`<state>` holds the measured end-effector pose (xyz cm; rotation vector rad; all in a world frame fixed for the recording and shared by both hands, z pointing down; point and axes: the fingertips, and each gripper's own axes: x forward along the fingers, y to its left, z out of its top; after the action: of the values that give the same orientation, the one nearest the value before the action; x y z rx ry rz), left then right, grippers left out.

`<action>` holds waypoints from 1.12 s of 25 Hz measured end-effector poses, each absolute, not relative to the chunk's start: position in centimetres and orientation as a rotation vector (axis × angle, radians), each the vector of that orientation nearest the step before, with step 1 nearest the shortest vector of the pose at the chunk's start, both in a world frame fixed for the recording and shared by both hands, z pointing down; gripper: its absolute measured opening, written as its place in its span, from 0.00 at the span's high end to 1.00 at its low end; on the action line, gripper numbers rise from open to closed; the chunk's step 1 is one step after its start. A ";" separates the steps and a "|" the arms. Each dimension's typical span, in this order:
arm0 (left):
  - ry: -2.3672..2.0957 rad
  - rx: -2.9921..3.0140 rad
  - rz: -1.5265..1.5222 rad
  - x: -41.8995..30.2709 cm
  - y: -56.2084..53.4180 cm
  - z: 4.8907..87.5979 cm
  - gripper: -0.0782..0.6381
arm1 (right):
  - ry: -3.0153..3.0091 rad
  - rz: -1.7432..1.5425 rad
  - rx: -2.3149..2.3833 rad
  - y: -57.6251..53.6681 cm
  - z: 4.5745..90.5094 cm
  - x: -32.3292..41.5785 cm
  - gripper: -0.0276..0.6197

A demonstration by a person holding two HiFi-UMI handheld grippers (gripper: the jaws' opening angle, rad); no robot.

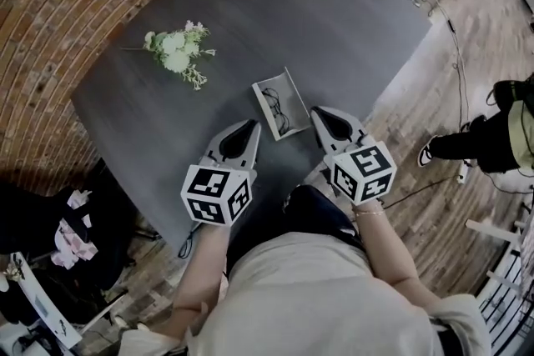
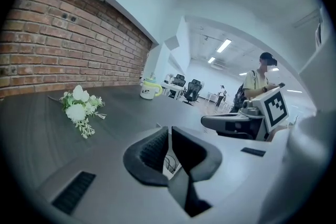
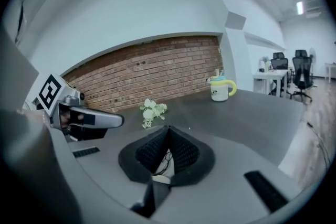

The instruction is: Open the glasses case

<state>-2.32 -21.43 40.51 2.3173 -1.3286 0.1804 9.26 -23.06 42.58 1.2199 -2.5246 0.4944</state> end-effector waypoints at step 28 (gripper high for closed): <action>-1.248 2.367 0.308 0.8 -18.3 41.2 0.84 | -2.588 0.405 1.018 -18.2 39.1 6.6 0.95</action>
<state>0.75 -18.30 41.16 2.3673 -1.2479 0.3082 6.64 -18.17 39.09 1.0178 -2.5879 0.4053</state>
